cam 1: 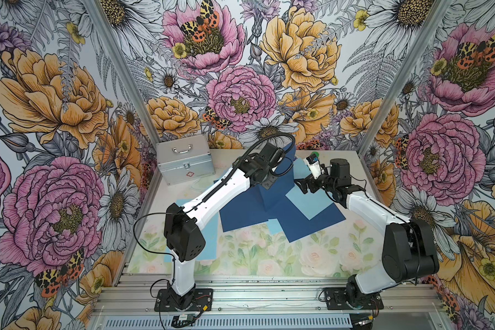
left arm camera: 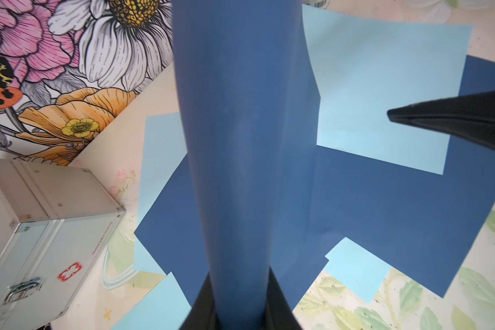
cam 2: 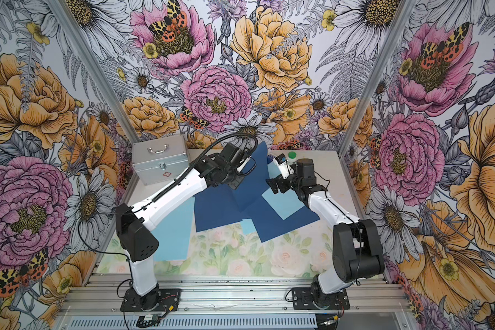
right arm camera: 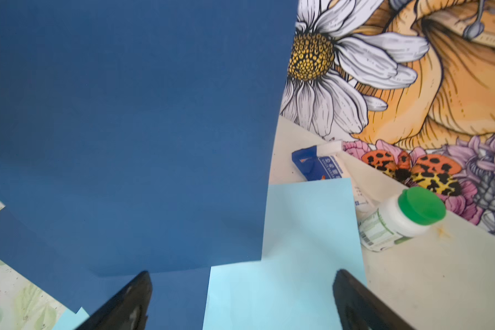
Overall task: Sort the scattered colored papers by color
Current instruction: Pick up the colored paper.
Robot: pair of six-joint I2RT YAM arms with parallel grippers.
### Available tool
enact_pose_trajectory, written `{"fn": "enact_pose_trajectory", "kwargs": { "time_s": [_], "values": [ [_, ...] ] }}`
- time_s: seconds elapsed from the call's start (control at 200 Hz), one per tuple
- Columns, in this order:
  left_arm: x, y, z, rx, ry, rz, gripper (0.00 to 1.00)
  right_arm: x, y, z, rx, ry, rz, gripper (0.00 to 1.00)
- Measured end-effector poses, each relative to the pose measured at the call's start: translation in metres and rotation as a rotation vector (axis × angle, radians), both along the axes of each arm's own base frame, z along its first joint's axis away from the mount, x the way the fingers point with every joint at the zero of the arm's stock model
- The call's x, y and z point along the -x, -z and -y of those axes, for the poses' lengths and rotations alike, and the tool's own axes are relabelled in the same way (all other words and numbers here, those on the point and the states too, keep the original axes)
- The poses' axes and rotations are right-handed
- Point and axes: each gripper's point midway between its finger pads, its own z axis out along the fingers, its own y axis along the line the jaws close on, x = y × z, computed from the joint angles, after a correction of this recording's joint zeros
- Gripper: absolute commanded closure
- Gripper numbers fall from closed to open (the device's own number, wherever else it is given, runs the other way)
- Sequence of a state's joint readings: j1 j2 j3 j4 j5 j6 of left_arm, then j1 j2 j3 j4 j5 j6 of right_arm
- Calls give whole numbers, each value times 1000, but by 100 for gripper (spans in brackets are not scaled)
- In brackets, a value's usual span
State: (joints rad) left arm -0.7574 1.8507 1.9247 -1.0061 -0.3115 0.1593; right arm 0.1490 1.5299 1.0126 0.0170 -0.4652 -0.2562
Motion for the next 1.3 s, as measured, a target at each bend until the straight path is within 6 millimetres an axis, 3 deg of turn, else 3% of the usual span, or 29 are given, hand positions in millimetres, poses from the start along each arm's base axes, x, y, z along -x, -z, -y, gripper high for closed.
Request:
{"fn": "enact_pose_trajectory", "kwargs": {
  "time_s": [0.185,0.315,0.555,0.776,1.161,1.296],
  "values": [
    [26,-50,-16,41,37,97,78,2,-18,-8,-31,-91,78,1],
    [46,-74,-20,73,76,146,77,9,-32,-16,-85,-175,96,4],
    [60,-87,-24,84,105,174,79,21,-82,-38,-205,-336,153,6],
    [61,-88,-25,91,105,181,79,35,-107,-61,-349,-453,151,5],
    [82,-137,-33,235,135,264,77,21,-106,-76,-599,-549,72,5],
    [92,-152,-33,300,156,275,77,10,-115,-84,-687,-600,54,9]
  ]
}}
